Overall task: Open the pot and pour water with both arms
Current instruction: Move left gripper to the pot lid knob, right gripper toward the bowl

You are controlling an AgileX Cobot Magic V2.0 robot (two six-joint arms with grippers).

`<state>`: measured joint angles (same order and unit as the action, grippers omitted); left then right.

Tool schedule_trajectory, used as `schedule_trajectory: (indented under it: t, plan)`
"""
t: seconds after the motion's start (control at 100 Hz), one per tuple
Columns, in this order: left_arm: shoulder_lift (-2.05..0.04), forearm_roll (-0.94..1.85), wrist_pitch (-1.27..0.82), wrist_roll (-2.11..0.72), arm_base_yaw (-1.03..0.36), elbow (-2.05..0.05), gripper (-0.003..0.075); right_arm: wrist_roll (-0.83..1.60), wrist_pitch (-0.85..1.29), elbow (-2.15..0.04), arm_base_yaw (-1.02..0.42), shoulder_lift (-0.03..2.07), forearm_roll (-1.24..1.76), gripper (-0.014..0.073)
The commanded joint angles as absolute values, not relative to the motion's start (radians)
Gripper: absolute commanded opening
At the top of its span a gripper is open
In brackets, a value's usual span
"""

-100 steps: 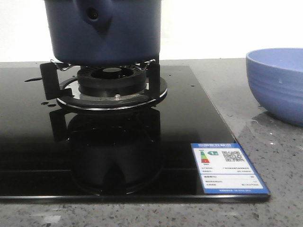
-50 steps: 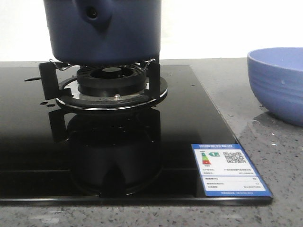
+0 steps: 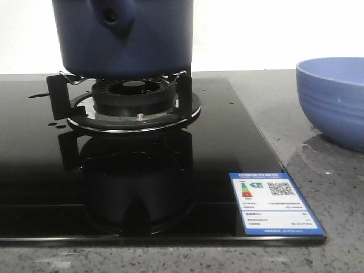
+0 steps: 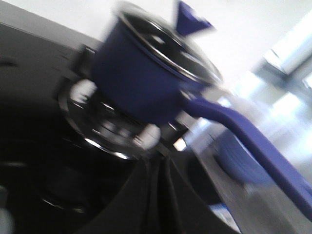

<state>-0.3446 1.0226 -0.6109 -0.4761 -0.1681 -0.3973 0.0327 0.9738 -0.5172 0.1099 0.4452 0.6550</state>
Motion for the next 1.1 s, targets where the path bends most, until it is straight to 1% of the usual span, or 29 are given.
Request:
schedule_trajectory:
  t: [0.0, 0.12, 0.19, 0.27, 0.44, 0.49, 0.54, 0.55, 0.61, 0.64, 0.67, 0.73, 0.74, 0.77, 0.82, 0.86, 0.89, 0.94, 1.021, 1.091]
  plan:
    - [-0.428, 1.157, -0.686, -0.615, -0.237, -0.471, -0.002, 0.165, 1.078, -0.604, 0.116, 0.529, 0.769, -0.0062]
    - [-0.536, 1.498, -0.786, -0.96, -0.323, -0.513, -0.002, 0.34, 1.182, -0.665, 0.116, 0.616, 0.993, -0.0062]
    - [-0.598, 1.638, -0.816, -1.133, -0.358, -0.53, -0.002, 0.482, 1.204, -0.689, 0.116, 0.643, 1.098, -0.0062]
    - [-0.662, 1.687, -0.832, -1.283, -0.377, -0.558, -0.002, 0.618, 1.181, -0.705, 0.116, 0.649, 1.155, -0.0062]
    - [-0.783, 1.684, -0.839, -1.494, -0.375, -0.638, -0.0016, 0.762, 1.112, -0.73, 0.116, 0.649, 1.162, -0.0062]
    - [-0.812, 1.676, -0.845, -1.536, -0.375, -0.668, 0.0011, 0.803, 1.106, -0.741, 0.116, 0.649, 1.162, -0.0061]
    - [-0.841, 1.657, -0.848, -1.563, -0.375, -0.698, 0.0074, 0.825, 1.1, -0.749, 0.116, 0.649, 1.162, -0.0053]
    - [-0.845, 1.654, -0.848, -1.566, -0.375, -0.707, 0.0097, 0.828, 1.101, -0.752, 0.116, 0.649, 1.162, -0.005]
    - [-0.883, 1.63, -0.843, -1.57, -0.375, -0.741, 0.0207, 0.828, 1.088, -0.766, 0.116, 0.649, 1.16, 0.001]
    - [-0.9, 1.628, -0.838, -1.57, -0.375, -0.762, 0.0283, 0.828, 1.085, -0.772, 0.116, 0.649, 1.158, 0.0053]
    - [-0.919, 1.628, -0.827, -1.57, -0.375, -0.777, 0.0342, 0.828, 1.081, -0.778, 0.116, 0.649, 1.152, 0.0106]
    - [-0.947, 1.627, -0.802, -1.57, -0.375, -0.81, 0.0435, 0.828, 1.078, -0.795, 0.116, 0.649, 1.143, 0.0255]
    - [-0.953, 1.624, -0.8, -1.57, -0.375, -0.814, 0.0442, 0.828, 1.08, -0.796, 0.116, 0.649, 1.14, 0.0274]
    - [-0.965, 1.61, -0.8, -1.57, -0.375, -0.831, 0.0456, 0.828, 1.08, -0.803, 0.116, 0.649, 1.135, 0.0367]
    - [-0.99, 1.573, -0.797, -1.572, -0.375, -0.865, 0.0453, 0.828, 1.08, -0.808, 0.116, 0.649, 1.133, 0.0485]
    - [-1.013, 1.55, -0.8, -1.572, -0.375, -0.895, 0.0446, 0.828, 1.08, -0.809, 0.114, 0.649, 1.133, 0.0561]
    - [-1.03, 1.538, -0.801, -1.575, -0.375, -0.915, 0.0442, 0.828, 1.08, -0.81, 0.114, 0.649, 1.133, 0.0596]
    - [-1.061, 1.529, -0.818, -1.598, -0.375, -0.957, 0.0441, 0.828, 1.078, -0.81, 0.114, 0.649, 1.133, 0.0625]
    - [-1.123, 1.547, -0.863, -1.63, -0.373, -1.023, 0.0441, 0.828, 1.063, -0.81, 0.114, 0.649, 1.133, 0.0617]
    - [-1.187, 1.579, -0.948, -1.633, -0.358, -1.095, 0.0441, 0.828, 1.05, -0.81, 0.114, 0.649, 1.133, 0.0617]
